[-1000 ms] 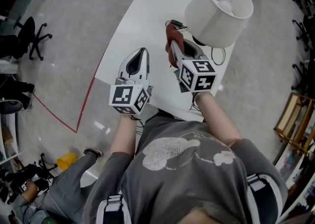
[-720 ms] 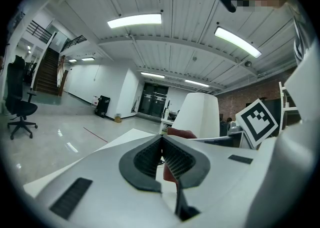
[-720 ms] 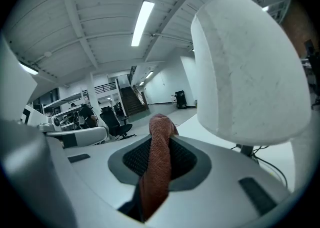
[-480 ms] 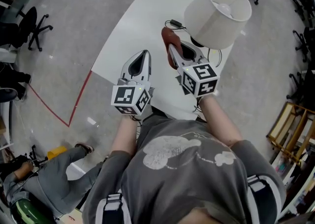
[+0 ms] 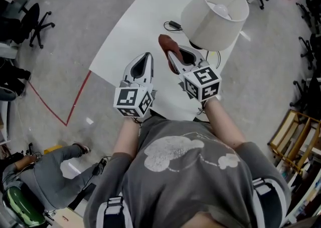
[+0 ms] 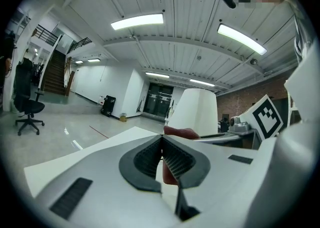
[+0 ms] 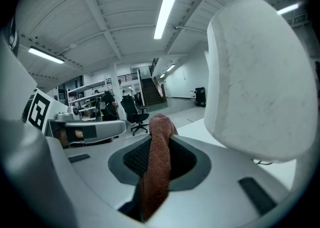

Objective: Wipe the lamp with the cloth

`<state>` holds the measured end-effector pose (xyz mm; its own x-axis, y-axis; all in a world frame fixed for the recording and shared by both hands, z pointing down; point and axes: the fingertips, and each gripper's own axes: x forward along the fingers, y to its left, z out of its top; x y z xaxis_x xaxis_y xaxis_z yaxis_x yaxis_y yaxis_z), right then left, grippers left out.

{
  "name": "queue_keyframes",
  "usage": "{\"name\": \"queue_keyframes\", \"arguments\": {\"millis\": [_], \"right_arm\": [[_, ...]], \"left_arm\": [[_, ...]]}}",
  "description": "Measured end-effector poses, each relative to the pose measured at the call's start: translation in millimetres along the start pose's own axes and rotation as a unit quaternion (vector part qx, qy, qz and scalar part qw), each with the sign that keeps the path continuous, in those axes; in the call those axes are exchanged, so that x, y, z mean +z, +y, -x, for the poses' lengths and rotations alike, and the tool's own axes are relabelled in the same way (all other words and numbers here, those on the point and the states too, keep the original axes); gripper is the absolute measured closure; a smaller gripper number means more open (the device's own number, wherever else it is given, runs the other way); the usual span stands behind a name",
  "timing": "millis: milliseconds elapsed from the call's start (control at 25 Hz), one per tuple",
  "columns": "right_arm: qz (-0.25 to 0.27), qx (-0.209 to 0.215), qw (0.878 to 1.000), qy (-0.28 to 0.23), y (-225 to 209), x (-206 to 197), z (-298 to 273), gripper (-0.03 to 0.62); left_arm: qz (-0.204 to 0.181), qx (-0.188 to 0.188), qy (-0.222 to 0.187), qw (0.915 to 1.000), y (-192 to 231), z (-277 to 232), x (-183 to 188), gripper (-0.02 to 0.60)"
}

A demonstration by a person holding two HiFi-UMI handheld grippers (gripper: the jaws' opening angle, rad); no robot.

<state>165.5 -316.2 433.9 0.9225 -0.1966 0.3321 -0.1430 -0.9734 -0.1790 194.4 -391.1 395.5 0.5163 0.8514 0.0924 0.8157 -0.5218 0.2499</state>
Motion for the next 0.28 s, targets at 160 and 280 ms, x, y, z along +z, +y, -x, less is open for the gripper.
{"name": "queue_keyframes", "arguments": {"millis": [160,280], "right_arm": [[0.015,0.015,1.0,0.003,4.5,-1.3,-0.5,0.51],[0.016,0.022,1.0,0.008,4.9,-4.4,-0.3,0.509]], "left_arm": [[-0.008,0.009,0.003,0.9999,-0.6,-1.4,-2.7,0.574],[-0.02,0.014,0.008,0.9997,-2.3,-2.9,-7.9,0.574]]}}
